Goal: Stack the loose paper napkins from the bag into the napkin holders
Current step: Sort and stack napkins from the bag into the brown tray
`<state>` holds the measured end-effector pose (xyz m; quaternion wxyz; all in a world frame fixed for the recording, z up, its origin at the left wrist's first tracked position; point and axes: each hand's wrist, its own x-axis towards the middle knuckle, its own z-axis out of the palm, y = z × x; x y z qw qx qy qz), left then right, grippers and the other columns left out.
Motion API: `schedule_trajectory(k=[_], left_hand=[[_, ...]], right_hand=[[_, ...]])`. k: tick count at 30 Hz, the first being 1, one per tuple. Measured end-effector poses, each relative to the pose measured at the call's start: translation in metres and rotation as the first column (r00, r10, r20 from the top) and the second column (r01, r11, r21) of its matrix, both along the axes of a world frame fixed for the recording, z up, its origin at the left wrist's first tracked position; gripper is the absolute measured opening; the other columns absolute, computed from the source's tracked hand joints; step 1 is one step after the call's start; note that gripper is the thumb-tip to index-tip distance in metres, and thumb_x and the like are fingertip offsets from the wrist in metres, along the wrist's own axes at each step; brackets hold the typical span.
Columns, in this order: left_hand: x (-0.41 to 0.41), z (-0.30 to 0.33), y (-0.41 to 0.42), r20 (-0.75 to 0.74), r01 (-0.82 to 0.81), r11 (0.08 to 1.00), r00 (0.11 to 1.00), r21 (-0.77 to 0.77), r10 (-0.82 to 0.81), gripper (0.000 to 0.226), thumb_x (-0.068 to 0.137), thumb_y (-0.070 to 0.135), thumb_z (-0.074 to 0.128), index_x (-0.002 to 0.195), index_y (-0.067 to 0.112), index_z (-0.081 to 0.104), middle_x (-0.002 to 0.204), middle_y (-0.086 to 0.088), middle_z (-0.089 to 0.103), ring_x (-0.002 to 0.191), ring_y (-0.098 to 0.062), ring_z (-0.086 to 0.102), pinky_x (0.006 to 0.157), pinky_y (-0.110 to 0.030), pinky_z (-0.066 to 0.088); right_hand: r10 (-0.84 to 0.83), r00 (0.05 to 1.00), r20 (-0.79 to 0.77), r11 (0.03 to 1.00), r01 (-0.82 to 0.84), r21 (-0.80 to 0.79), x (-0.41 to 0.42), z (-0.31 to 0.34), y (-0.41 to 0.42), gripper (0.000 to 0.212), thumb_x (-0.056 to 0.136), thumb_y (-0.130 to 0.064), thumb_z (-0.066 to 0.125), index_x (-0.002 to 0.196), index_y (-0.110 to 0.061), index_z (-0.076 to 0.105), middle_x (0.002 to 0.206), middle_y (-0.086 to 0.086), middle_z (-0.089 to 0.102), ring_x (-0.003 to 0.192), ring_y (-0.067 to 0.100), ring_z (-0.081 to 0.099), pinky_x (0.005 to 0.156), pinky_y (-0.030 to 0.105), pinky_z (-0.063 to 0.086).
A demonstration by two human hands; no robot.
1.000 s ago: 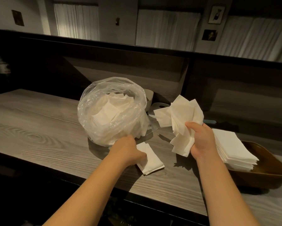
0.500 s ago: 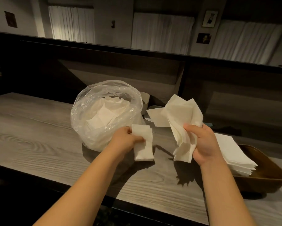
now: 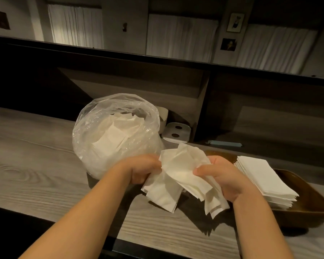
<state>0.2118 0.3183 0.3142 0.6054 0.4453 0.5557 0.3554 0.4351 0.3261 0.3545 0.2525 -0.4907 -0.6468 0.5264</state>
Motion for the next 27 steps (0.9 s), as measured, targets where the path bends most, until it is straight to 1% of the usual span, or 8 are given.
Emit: schedule_trajectory(k=[5, 10, 12, 15, 17, 20, 23, 27], left_hand=[[0.003, -0.008, -0.006, 0.196, 0.000, 0.999, 0.981, -0.034, 0.007, 0.022, 0.099, 0.021, 0.053, 0.112, 0.009, 0.067, 0.105, -0.013, 0.073, 0.095, -0.027, 0.070, 0.097, -0.045, 0.053], [0.006, 0.001, -0.013, 0.362, 0.035, 0.998, 0.932, -0.059, -0.011, 0.046, 0.084, 0.048, 0.058, 0.115, 0.015, 0.067, 0.105, -0.011, 0.073, 0.096, -0.027, 0.071, 0.091, -0.042, 0.054], [0.004, 0.002, -0.016, 0.343, 0.024, 0.996, 0.939, -0.086, 0.007, 0.048, 0.086, 0.047, 0.058, 0.118, 0.012, 0.064, 0.104, -0.012, 0.074, 0.095, -0.026, 0.072, 0.088, -0.040, 0.055], [0.005, -0.003, -0.019, 0.265, -0.066, 0.997, 0.961, -0.051, 0.077, 0.024, 0.090, 0.021, 0.064, 0.109, 0.007, 0.066, 0.097, -0.011, 0.076, 0.088, -0.024, 0.073, 0.082, -0.039, 0.056], [0.013, -0.007, -0.015, 0.269, -0.202, 0.979, 0.944, 0.003, 0.194, 0.017, 0.095, 0.008, 0.058, 0.112, 0.005, 0.063, 0.097, -0.012, 0.076, 0.089, -0.026, 0.073, 0.077, -0.040, 0.058], [0.022, -0.011, -0.009, 0.387, -0.348, 0.937, 0.860, -0.028, 0.331, 0.020, 0.099, 0.011, 0.056, 0.117, 0.006, 0.060, 0.102, -0.015, 0.075, 0.095, -0.031, 0.071, 0.079, -0.044, 0.058], [0.029, -0.011, -0.010, 0.487, -0.338, 0.939, 0.810, -0.069, 0.327, 0.026, 0.101, 0.018, 0.051, 0.123, 0.008, 0.060, 0.102, -0.015, 0.075, 0.092, -0.031, 0.073, 0.073, -0.043, 0.059], [0.031, -0.006, -0.011, 0.622, -0.246, 0.966, 0.746, -0.077, 0.239, 0.052, 0.102, 0.053, 0.036, 0.125, 0.014, 0.060, 0.112, -0.019, 0.072, 0.099, -0.036, 0.071, 0.087, -0.052, 0.055]], right_hand=[[-0.012, 0.998, 0.060, 1.000, 0.012, -0.010, -0.009, -0.003, 0.002, 0.016, 0.087, -0.014, 0.068, 0.102, -0.017, 0.065, 0.105, 0.005, 0.067, 0.099, 0.023, 0.063, 0.083, 0.041, 0.054], [-0.121, 0.986, -0.118, 0.991, 0.126, 0.034, -0.011, -0.009, 0.000, 0.019, 0.089, -0.013, 0.065, 0.107, -0.021, 0.063, 0.108, 0.005, 0.067, 0.097, 0.025, 0.065, 0.075, 0.041, 0.053], [-0.205, 0.940, -0.273, 0.977, 0.215, 0.006, -0.012, -0.008, 0.001, 0.022, 0.090, -0.013, 0.064, 0.109, -0.024, 0.062, 0.110, 0.005, 0.066, 0.101, 0.028, 0.064, 0.082, 0.049, 0.054], [-0.235, 0.902, -0.361, 0.970, 0.239, -0.035, -0.012, -0.007, 0.002, 0.024, 0.091, -0.013, 0.063, 0.112, -0.024, 0.061, 0.112, 0.006, 0.067, 0.103, 0.031, 0.063, 0.085, 0.052, 0.054], [-0.185, 0.918, -0.351, 0.983, 0.176, -0.058, -0.012, -0.008, 0.000, 0.022, 0.092, -0.017, 0.063, 0.113, -0.021, 0.062, 0.108, 0.007, 0.070, 0.099, 0.030, 0.067, 0.077, 0.047, 0.056], [-0.167, 0.938, -0.303, 0.986, 0.155, -0.063, -0.017, -0.010, -0.002, 0.017, 0.094, -0.025, 0.062, 0.110, -0.021, 0.062, 0.100, 0.004, 0.072, 0.090, 0.025, 0.071, 0.067, 0.039, 0.057], [-0.220, 0.937, -0.270, 0.974, 0.227, -0.006, -0.025, -0.014, -0.001, 0.014, 0.095, -0.026, 0.061, 0.108, -0.020, 0.062, 0.099, 0.002, 0.072, 0.090, 0.024, 0.070, 0.068, 0.038, 0.056], [-0.216, 0.948, -0.236, 0.975, 0.222, 0.002, -0.033, -0.018, 0.001, 0.012, 0.098, -0.029, 0.056, 0.104, -0.021, 0.062, 0.100, 0.003, 0.071, 0.092, 0.024, 0.070, 0.078, 0.042, 0.057]])
